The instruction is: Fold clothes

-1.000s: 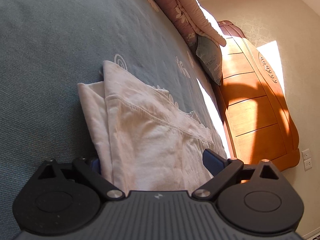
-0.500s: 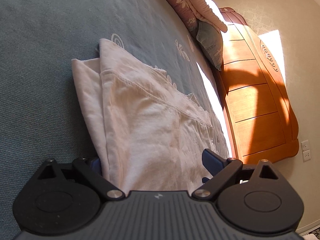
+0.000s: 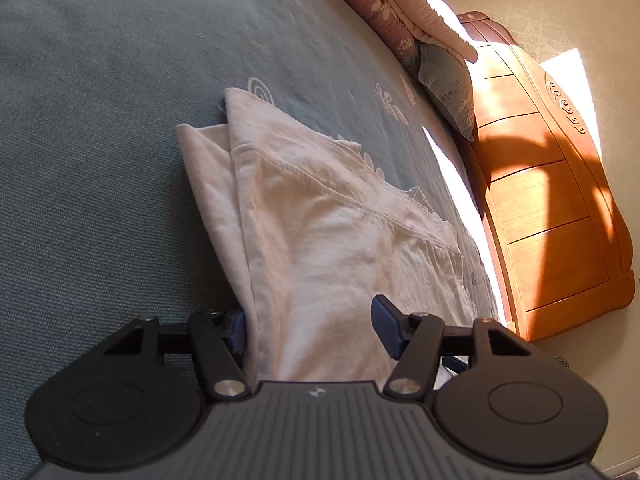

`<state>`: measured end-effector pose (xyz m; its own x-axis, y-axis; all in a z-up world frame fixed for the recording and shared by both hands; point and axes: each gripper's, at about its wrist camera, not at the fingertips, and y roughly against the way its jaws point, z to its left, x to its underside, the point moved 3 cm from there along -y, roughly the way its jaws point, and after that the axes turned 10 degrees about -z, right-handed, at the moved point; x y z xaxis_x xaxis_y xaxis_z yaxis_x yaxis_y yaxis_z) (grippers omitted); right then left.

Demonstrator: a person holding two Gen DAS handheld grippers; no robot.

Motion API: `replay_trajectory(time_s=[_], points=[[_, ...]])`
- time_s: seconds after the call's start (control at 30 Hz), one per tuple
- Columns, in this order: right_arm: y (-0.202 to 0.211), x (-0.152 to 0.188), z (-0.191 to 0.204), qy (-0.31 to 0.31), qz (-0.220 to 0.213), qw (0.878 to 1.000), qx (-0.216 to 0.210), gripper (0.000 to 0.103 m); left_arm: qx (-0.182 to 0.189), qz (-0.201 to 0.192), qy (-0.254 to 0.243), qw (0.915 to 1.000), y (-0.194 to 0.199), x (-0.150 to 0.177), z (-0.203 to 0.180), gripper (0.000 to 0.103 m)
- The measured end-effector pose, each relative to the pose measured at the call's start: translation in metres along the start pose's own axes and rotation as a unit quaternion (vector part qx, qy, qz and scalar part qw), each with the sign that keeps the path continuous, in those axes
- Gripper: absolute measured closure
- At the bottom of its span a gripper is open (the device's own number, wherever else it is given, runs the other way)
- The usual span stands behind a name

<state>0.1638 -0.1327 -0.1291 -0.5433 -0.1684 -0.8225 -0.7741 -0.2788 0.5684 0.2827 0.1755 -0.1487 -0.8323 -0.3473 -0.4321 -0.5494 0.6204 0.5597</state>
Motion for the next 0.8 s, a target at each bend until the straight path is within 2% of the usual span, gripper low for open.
replay_trajectory(time_s=[0.03,0.1,0.2,0.3,0.43,0.57,0.7,0.8], points=[[0.000,0.000,0.000,0.002,-0.001,1.000,0.000,0.000,-0.018,0.000,-0.008,0.9998,0.000,0.000,0.001,0.073],[0.001,0.001,0.001,0.006,-0.003,1.000,0.000,0.000,-0.053,0.000,-0.019,0.9984,0.000,0.000,0.004,0.091],[0.001,0.000,0.001,0.004,0.000,1.000,0.001,0.000,-0.055,-0.004,-0.001,0.9985,0.001,0.001,0.009,0.091],[0.002,-0.003,-0.001,-0.001,0.011,1.000,-0.001,0.000,-0.067,-0.006,-0.020,0.9975,0.001,0.002,0.004,0.091],[0.008,-0.020,-0.015,-0.052,0.002,0.999,-0.010,0.000,-0.083,-0.005,-0.049,0.9953,0.000,0.002,-0.004,0.091],[0.010,-0.051,-0.019,-0.098,-0.023,0.994,-0.043,0.000,-0.084,-0.007,-0.050,0.9952,0.000,0.003,-0.004,0.091],[-0.004,-0.075,-0.003,-0.125,-0.029,0.987,-0.095,0.000,-0.081,-0.011,-0.046,0.9956,0.000,0.004,-0.002,0.091],[-0.021,-0.084,0.009,-0.142,-0.026,0.983,-0.112,0.000,-0.081,-0.014,-0.047,0.9955,0.001,0.005,-0.003,0.091]])
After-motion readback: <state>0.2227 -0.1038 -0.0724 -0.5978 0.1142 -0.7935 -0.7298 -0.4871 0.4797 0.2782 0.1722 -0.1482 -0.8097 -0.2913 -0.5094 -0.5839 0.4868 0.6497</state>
